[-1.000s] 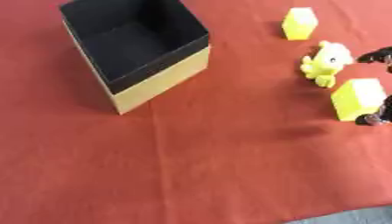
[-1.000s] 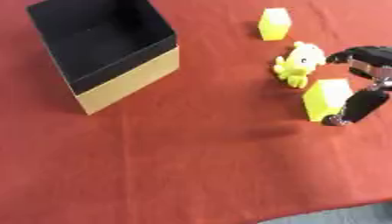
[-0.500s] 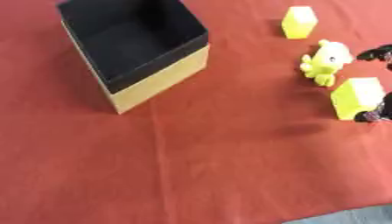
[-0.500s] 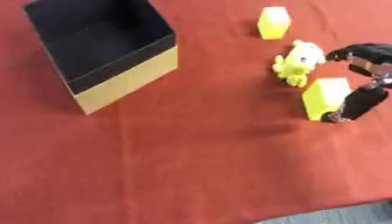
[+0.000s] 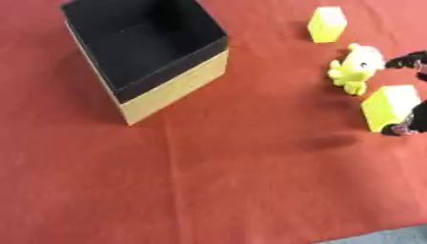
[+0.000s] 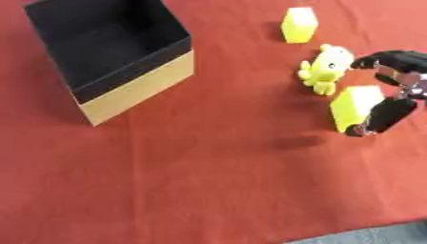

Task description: Pick up objects on the table and place them in the box.

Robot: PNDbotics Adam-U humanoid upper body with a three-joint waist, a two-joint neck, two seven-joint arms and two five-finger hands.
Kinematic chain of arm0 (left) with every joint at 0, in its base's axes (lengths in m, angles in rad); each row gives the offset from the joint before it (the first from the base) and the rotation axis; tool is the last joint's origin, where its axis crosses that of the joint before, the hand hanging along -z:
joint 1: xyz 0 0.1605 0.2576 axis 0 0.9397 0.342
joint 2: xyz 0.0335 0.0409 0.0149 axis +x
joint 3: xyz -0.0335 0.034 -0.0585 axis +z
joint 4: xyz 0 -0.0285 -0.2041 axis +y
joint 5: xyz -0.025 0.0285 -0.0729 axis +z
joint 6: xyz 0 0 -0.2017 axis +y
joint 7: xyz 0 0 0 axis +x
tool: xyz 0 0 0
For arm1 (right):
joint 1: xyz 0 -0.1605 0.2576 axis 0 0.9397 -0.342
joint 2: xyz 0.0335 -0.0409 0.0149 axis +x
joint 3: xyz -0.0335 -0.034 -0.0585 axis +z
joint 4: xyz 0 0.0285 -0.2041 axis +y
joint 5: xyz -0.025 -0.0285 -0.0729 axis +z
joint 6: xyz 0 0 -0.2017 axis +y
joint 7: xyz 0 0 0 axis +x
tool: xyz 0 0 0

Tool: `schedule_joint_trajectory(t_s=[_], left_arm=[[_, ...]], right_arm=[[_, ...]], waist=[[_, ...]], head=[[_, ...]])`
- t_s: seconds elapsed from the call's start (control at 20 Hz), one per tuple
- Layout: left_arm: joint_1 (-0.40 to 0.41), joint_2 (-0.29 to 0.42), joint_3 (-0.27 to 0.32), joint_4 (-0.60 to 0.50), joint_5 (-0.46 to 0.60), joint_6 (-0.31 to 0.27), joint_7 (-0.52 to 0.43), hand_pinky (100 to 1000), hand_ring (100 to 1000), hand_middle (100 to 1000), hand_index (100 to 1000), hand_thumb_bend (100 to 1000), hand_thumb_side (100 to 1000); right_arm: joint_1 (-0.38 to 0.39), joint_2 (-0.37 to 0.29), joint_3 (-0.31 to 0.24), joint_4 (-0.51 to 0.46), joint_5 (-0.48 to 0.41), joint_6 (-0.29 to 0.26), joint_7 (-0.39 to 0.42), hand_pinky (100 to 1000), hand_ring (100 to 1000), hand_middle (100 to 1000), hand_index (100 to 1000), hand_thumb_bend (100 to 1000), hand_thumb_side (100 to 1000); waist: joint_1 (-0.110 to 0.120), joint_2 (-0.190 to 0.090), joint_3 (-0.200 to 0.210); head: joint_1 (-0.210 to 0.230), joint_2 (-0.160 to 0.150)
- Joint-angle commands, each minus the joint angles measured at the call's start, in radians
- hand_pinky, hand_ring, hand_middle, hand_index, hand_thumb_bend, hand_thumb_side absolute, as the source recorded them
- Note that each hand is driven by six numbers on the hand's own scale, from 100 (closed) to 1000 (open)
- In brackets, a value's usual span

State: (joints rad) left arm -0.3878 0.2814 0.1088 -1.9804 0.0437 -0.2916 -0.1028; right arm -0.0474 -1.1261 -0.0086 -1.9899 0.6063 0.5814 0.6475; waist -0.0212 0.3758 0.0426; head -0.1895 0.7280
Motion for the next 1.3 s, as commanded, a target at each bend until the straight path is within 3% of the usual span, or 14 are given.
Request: schedule_joint_trajectory(t_s=[0.05, 1.3], left_arm=[[-0.011, 0.018, 0.005, -0.02, -0.005, -0.001, -0.003, 477, 569, 668, 596, 100, 570], [-0.008, 0.018, 0.003, -0.02, -0.008, 0.0, -0.022, 476, 570, 672, 594, 100, 568]], right_arm=[[0.001, -0.048, -0.004, -0.01, -0.008, 0.273, 0.259, 958, 999, 941, 1000, 641, 201], [-0.006, -0.059, -0.007, 0.056, 0.024, 0.3, 0.259, 969, 1000, 954, 1000, 616, 189]], waist=[[-0.001, -0.016, 0.0], [0.002, -0.007, -0.003]], head=[[-0.004, -0.008], [-0.014, -0.017]])
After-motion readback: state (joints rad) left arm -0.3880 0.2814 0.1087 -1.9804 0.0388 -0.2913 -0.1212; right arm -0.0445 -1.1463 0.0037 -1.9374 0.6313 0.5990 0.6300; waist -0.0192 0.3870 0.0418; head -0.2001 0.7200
